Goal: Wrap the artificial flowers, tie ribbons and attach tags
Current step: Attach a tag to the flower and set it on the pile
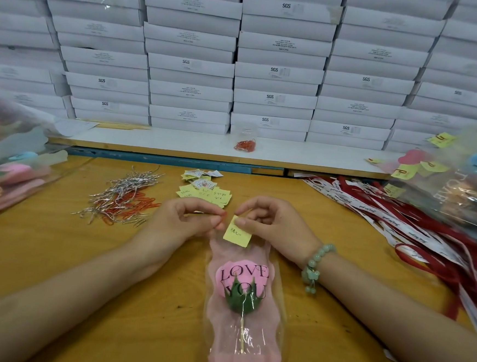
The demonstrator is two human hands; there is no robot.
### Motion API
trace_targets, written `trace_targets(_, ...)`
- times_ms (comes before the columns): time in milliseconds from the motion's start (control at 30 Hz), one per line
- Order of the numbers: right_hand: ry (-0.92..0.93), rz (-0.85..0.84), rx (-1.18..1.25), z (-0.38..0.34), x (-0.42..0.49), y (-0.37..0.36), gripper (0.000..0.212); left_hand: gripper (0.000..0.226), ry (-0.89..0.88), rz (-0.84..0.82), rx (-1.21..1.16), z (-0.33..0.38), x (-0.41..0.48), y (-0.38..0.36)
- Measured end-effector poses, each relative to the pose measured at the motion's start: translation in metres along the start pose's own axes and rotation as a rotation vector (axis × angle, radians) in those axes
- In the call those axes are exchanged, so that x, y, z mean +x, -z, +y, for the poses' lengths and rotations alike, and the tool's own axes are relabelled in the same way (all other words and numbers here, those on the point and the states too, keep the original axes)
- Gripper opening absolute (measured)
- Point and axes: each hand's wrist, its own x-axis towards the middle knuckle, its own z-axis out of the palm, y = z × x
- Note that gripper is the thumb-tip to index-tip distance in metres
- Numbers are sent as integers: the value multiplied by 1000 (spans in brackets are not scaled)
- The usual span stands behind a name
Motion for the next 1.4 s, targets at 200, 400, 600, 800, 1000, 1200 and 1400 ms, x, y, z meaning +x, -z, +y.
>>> trace_targets(200, 13, 19, -10, -1, 1, -3, 7, 24, 44, 47, -145, -5, 5, 1)
trace_targets(400, 49, 10, 14, 2, 1, -8, 11, 28, 31, 33, -116, -5, 6, 1)
trace_targets(600, 67, -2, 1, 1, 1, -9, 15, 19, -5, 13, 9, -3, 4, -1)
trace_targets(800, 60, 5, 47, 0, -1, -7, 3, 4, -8, -154, 156, 2, 3, -6)
trace_targets(1000, 37, 7, -1, -6, -3, -9, 14, 8, -5, -143, 219, 3, 2, -6)
trace_targets(1200, 14, -16, -47, -9, -5, -10, 10, 7, -29, -79, 202, -3, 1, -7)
trace_targets(1400, 15, 66, 19, -9, -5, -8, 9, 13, -29, -36, 134, -2, 1, -8)
